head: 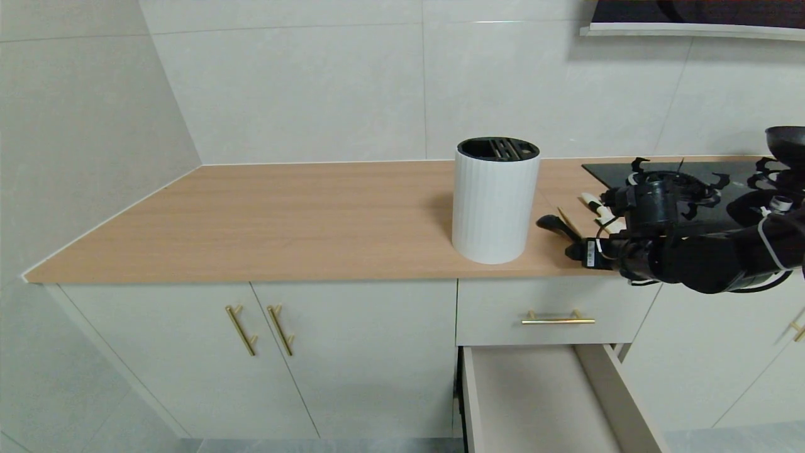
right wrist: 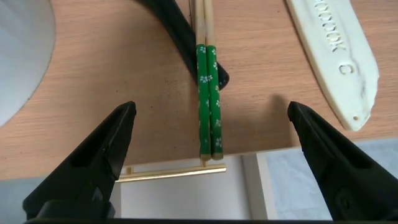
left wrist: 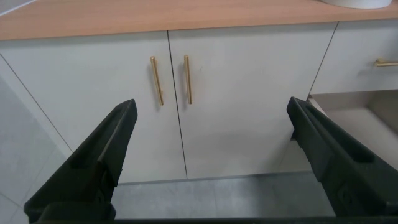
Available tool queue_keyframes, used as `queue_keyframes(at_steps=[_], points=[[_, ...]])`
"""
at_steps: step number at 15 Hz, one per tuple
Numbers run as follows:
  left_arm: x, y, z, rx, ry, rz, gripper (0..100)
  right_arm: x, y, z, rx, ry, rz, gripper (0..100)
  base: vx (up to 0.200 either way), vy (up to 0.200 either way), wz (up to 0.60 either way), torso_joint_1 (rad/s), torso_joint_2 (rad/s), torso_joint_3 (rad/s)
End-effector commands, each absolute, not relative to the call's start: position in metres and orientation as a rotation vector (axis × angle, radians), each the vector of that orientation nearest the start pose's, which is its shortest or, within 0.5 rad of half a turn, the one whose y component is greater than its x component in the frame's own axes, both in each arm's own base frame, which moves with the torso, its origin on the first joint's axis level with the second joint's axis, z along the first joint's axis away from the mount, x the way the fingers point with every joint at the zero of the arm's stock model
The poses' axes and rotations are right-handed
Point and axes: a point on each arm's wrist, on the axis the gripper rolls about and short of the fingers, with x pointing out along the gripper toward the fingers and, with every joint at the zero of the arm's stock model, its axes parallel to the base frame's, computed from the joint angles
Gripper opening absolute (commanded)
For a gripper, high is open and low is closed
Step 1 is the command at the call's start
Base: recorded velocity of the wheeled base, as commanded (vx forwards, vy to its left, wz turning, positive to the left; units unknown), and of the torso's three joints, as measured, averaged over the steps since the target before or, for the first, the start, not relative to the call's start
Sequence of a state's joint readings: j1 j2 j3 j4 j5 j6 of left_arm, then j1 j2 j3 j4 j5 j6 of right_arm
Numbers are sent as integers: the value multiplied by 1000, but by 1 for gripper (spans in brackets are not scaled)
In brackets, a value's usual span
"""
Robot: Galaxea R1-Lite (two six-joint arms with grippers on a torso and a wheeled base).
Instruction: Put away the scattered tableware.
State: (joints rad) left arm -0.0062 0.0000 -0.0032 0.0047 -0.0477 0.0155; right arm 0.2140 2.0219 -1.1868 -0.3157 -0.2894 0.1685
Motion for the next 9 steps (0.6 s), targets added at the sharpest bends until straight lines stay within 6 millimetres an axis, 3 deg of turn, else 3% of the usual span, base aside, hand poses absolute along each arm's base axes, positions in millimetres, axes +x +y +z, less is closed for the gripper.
queue_keyframes(at_steps=[1, 2, 9], points=[[-23, -1, 76, 15, 3, -54, 100, 385, 77, 140, 38, 495, -116, 100, 0, 0, 0, 0, 0, 0], [-23, -1, 76, 15, 3, -54, 100, 385, 77, 141, 52, 487, -119, 0, 0, 0, 0, 0, 0, 0], [-23, -1, 76, 15, 3, -54, 100, 384, 77, 144, 64, 475, -121, 0, 0, 0, 0, 0, 0, 0]])
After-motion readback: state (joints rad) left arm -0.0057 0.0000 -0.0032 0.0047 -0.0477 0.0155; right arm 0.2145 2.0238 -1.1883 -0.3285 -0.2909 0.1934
